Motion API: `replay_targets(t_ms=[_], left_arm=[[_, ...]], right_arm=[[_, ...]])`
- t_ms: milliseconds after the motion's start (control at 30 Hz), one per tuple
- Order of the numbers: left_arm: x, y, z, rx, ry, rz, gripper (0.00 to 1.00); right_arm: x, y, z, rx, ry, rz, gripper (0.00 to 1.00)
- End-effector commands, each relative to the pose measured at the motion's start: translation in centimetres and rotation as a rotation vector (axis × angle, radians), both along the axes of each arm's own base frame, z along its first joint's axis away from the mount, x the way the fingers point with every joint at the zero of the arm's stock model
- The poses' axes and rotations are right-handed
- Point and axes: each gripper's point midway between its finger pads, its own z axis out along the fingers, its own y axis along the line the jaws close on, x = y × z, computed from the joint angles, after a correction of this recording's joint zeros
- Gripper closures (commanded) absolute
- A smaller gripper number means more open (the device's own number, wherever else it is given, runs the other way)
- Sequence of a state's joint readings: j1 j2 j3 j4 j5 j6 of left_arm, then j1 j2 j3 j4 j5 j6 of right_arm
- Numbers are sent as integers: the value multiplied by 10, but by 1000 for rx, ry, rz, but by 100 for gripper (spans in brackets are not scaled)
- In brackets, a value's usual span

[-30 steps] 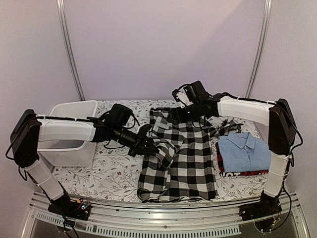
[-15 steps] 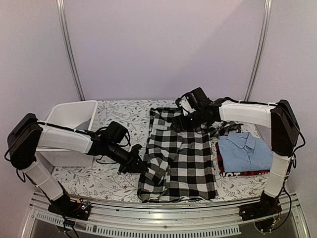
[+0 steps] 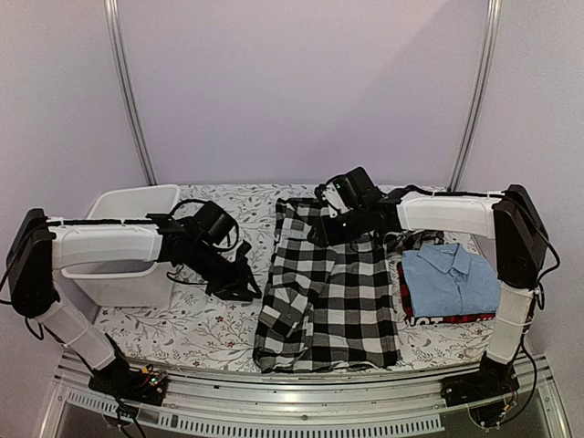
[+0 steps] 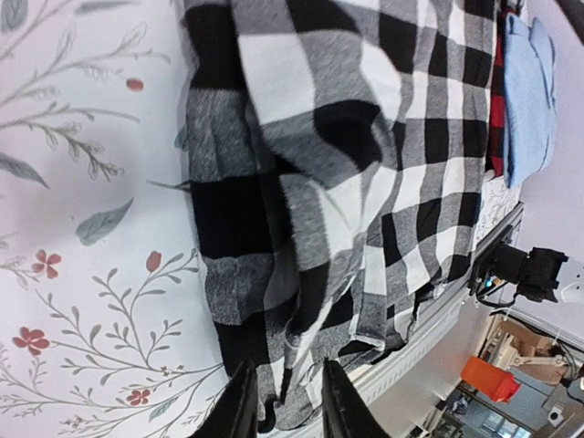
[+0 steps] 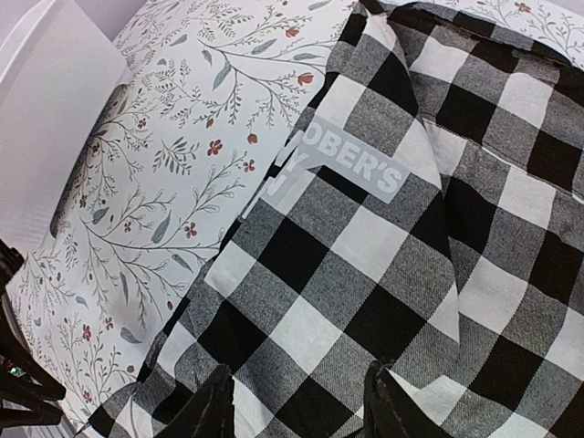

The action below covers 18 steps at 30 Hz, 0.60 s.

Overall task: Fold and stack the long sleeve shirts
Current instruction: Place the sleeve of the 1/3-folded shirt, then smooth out the 1/3-folded shirt at the center of the board.

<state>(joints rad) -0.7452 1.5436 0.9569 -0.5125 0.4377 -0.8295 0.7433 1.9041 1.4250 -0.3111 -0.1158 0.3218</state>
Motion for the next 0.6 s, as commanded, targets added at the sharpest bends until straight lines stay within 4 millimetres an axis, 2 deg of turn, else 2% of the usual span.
replay_targets(t_ms=[0,67,167,267,400,567], left_arm=[[19,-4,25,19,-157,-49,79],[20,-21,29,-33,-167,-96,83],[17,-42,22,-64,-169,-156,86],[12,-50,-1,-83,-134,-186,88],[1,-52,-40,-76,-66,-206,91],[-15,-54,-69,-42,-5,-234,89]], right_arm=[[16,19,-9,66,20,16,58],[22,23,-17,88,45,16,62],[31,27,-30,108,79,14,63],[41,26,-45,112,100,-7,64],[54,17,-70,113,148,-46,65],[63,-1,-98,91,192,-100,66]])
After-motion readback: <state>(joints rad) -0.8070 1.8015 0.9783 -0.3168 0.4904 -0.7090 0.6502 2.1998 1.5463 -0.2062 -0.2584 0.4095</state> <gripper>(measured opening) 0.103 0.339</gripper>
